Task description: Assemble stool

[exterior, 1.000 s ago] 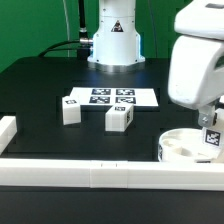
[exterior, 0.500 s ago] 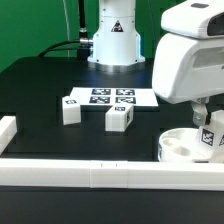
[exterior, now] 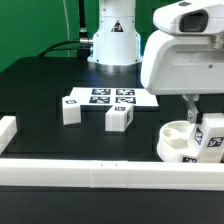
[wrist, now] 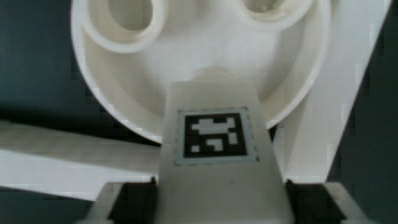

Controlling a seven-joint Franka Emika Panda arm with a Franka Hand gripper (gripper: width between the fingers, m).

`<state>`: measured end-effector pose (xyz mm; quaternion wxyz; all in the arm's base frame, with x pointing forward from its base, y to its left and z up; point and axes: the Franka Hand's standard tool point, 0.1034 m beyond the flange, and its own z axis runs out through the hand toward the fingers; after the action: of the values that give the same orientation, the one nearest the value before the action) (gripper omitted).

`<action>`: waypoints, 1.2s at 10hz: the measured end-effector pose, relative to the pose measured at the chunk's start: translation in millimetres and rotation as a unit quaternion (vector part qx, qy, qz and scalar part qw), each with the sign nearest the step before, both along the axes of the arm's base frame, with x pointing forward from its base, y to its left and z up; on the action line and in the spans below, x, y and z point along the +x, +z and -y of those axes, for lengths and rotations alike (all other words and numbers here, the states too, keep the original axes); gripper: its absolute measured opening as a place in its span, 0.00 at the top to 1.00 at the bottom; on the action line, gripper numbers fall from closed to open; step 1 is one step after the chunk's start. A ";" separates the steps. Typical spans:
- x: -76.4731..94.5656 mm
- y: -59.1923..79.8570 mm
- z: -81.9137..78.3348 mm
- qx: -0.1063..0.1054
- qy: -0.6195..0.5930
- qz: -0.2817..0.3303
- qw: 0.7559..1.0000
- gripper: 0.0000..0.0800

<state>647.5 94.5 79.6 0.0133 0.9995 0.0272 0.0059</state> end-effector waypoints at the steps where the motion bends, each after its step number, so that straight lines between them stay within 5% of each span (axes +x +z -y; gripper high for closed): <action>1: 0.2 0.0 2.3 -0.001 -0.028 0.001 1.000 0.57; 2: 0.4 0.0 3.0 -0.001 -0.036 0.001 0.999 0.57; 4: 0.3 -0.1 2.6 -0.001 -0.037 0.001 0.999 0.27; 8: -7.1 13.0 7.2 -0.004 -0.037 -0.021 0.999 0.19; 12: -23.7 38.9 47.8 -0.008 -0.050 -0.055 0.997 0.19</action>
Offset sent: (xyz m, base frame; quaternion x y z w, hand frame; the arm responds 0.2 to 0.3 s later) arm 0.0000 0.0000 0.0000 0.0000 0.0000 0.0000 1.0000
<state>623.8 46.7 118.5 0.0202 0.9983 -0.0222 -0.0497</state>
